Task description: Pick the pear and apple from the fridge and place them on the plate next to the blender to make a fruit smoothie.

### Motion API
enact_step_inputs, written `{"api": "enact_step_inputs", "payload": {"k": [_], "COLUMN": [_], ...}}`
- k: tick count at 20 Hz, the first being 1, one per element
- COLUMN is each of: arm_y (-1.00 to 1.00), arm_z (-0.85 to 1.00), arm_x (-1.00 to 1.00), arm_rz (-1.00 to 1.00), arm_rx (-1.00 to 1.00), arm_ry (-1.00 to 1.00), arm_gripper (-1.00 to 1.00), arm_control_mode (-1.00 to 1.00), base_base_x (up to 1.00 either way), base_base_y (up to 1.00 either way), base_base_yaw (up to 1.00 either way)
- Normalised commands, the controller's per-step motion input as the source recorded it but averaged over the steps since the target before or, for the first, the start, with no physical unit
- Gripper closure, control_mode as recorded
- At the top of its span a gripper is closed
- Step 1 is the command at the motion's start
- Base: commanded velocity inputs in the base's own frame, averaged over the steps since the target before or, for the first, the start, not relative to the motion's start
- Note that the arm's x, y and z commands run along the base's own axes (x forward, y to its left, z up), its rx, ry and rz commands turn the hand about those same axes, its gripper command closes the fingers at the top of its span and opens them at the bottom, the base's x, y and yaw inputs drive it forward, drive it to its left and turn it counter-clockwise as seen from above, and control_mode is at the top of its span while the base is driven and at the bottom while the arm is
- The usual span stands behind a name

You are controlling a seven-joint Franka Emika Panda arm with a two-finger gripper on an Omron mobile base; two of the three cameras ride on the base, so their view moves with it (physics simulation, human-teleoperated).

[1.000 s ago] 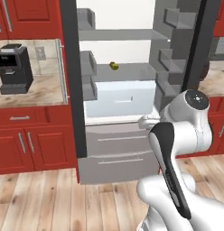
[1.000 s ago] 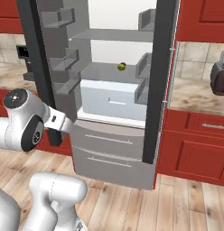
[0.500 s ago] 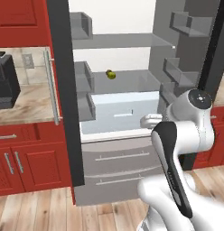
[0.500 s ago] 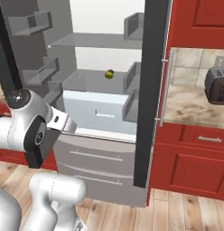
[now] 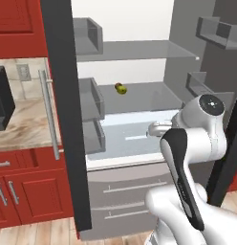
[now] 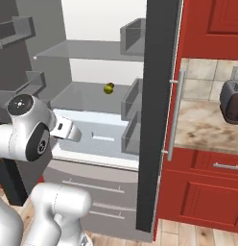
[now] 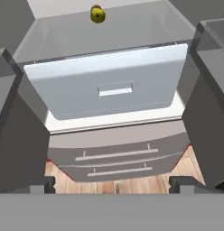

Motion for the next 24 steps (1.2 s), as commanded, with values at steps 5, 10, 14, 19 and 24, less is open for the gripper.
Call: {"api": "enact_step_inputs", "payload": {"k": [5, 10, 14, 19, 24], "arm_y": [0.00, 0.06, 0.03, 0.01, 0.00], "arm_z": [0.00, 0.02, 0.25, 0.03, 0.00], "arm_x": [0.00, 0.25, 0.71, 0.96, 0.99], "arm_rz": [0.00, 0.00, 0.00, 0.00, 0.00], "arm_rx": [0.00, 0.00, 0.00, 0.00, 0.00], "arm_ry": [0.00, -0.03, -0.19, -0.07, 0.03], "arm_gripper": [-1.00, -1.00, -1.00, -1.00, -1.00], "arm_control_mode": [1.00, -1.00, -1.00, -1.00, -1.00], "base_base_x": [0.69, 0.36, 0.00, 0.00, 0.00], "base_base_y": [0.01, 0.01, 0.00, 0.00, 0.00], "base_base_yaw": [-0.02, 0.00, 0.00, 0.00, 0.00]}}
